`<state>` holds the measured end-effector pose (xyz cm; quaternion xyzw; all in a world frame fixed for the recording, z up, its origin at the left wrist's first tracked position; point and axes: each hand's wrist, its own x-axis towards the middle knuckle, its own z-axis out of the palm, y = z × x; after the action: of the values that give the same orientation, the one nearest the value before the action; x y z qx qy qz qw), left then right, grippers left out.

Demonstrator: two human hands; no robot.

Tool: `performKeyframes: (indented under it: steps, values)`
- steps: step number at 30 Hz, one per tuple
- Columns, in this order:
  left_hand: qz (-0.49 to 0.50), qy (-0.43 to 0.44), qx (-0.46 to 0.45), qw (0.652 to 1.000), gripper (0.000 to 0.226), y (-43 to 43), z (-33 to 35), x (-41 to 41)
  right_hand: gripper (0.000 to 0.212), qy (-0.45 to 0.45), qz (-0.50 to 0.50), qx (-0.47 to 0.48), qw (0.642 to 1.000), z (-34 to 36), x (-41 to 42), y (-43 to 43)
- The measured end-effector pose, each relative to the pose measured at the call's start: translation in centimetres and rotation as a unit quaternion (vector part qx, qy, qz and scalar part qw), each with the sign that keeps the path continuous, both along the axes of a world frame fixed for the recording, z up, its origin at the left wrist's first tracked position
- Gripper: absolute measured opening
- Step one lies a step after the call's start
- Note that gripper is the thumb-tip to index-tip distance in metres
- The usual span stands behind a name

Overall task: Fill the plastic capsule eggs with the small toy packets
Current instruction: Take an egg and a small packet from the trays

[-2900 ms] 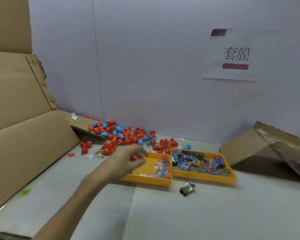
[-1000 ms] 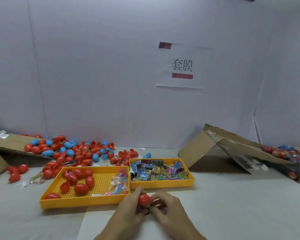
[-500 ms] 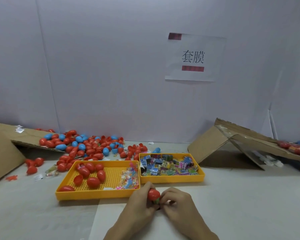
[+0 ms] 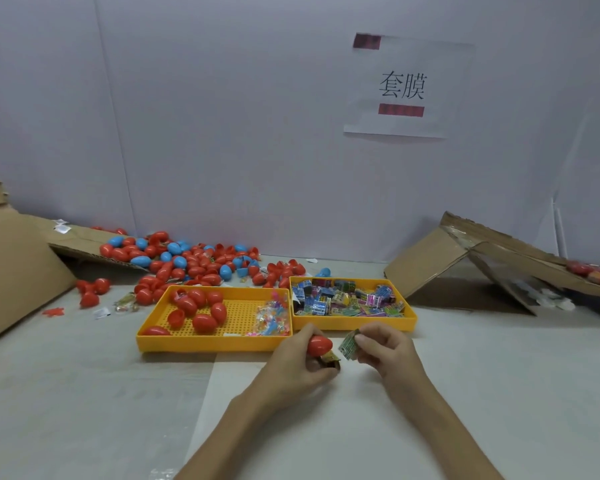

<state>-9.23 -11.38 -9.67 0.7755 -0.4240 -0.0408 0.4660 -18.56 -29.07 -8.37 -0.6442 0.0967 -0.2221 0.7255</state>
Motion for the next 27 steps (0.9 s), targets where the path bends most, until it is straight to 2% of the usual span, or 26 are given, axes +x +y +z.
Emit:
performKeyframes:
  steps: [4, 6, 8, 12, 17, 19, 24, 27]
  values:
    - [-0.011, 0.008, -0.050, 0.999, 0.034, 0.0, 0.8, -1.2, 0.012, 0.003, -0.004, 0.019, 1.000, 0.0, 0.0, -0.3]
    - [0.009, 0.013, -0.092, 0.996, 0.036, -0.1, 1.0, -1.4, 0.017, 0.005, 0.013, 0.000, 1.000, 0.1, -0.1, -0.1]
    - [0.020, 0.044, -0.118, 0.992, 0.029, -0.1, 1.1, -1.2, 0.013, 0.011, 0.039, -0.027, 0.999, 0.1, -0.2, 0.3]
    - [0.022, 0.112, -0.129, 0.985, 0.027, -0.3, 0.7, -0.5, 0.018, 0.018, 0.070, -0.070, 0.995, 0.1, -0.3, 0.7]
    - [0.015, 0.201, -0.171, 0.964, 0.025, -0.5, 0.8, -0.5, 0.016, 0.015, 0.055, -0.057, 0.997, 0.1, -0.3, 0.7]
    - [0.019, 0.219, -0.189, 0.957, 0.025, -0.5, 0.9, -0.6, 0.018, 0.025, 0.058, -0.047, 0.997, 0.1, -0.3, 0.8]
    - [0.021, 0.226, -0.190, 0.955, 0.024, -0.5, 1.1, -0.9, 0.015, 0.044, 0.102, -0.105, 0.988, 0.0, -0.4, 1.2]
    - [0.018, 0.242, -0.193, 0.951, 0.022, -0.4, 1.2, -0.9, 0.006, 0.042, 0.095, -0.098, 0.990, -0.1, -0.3, 0.9]
